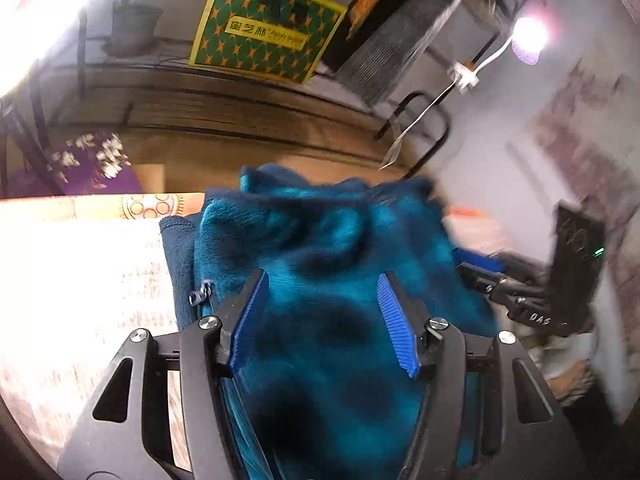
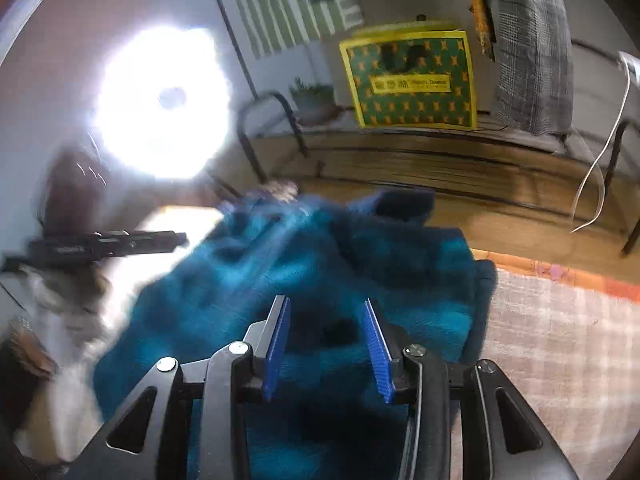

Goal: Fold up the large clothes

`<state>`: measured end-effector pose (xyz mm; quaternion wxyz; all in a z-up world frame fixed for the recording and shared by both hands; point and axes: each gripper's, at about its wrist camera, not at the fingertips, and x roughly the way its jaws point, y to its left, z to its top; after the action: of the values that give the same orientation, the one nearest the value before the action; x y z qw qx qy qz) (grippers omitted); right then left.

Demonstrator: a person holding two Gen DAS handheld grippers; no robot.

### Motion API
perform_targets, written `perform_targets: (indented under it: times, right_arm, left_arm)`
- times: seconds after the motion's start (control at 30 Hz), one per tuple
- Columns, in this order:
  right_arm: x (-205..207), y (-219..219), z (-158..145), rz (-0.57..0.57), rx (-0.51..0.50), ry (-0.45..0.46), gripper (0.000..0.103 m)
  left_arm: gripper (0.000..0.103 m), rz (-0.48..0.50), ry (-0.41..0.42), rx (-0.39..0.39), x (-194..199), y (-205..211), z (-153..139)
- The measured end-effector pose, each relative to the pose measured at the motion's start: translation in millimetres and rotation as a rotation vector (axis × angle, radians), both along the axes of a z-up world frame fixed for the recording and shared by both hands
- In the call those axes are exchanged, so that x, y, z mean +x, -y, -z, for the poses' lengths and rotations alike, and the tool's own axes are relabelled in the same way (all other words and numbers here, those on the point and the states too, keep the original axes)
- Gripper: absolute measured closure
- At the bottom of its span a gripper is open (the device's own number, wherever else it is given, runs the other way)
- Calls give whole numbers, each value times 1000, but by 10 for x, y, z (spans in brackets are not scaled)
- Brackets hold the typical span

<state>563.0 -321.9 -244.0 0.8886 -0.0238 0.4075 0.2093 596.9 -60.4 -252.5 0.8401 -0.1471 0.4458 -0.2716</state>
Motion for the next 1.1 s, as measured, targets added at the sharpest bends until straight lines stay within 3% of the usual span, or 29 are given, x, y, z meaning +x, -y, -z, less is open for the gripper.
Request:
perform_targets:
  times: [0.07,0.1,0.27,0.43,0.53,0.57,0.67,0.7,0.73,0.77,0.8,0.87,0.97,1.0,1.07,1.1]
  right_arm:
    - [45,73,175,78,-109,-26,73]
    - [84,172,276,125,-125,-43,74]
    - [85,369,205,159,-75,-40,77]
    - [84,375,-16,157,-13,36,57]
    - [189,227,-45,128,-32,55,58]
    - [242,184,-16,129,-53,51,62]
    - [434,154,137,212,-220,20,69]
    - [479,193,197,242,-269,-1,66]
    - [490,249,225,259,-279,-10,49]
    - [507,311,244,279,-284,-18,39]
    - [516,391,255,297,-282,-25,39]
    - [532,537,241,301,-213,-50,39]
    - [547,809,199,265,29,-106,39]
    - [567,917,218,248,136,-136,38]
    - [606,1061,305,208,287,-205,24]
    - [620,1088,364,188,317,-227,22]
  left_arm:
    - [50,-40,-25,22,109,55,167]
    - [60,-70,-49,53,185,84,286]
    - [61,-86,26,142,194,118,255]
    - [61,-109,37,63,181,-106,149]
    - [60,-133,26,41,249,-239,139]
    - [60,-139,18,34,271,-269,133]
    - [32,-147,-28,21,380,-313,195]
    - [31,-158,-44,30,408,-317,227]
    - [30,-158,-67,36,454,-313,280]
    - [30,-150,-83,35,475,-301,316]
    - [30,-146,-103,30,516,-292,367]
    - [29,-142,-134,-29,576,-307,440]
    - [14,-146,-172,-173,657,-382,493]
    - [14,-149,-179,-195,678,-397,495]
    - [14,-149,-202,-238,737,-427,505]
    - [13,-141,-206,-243,756,-427,501]
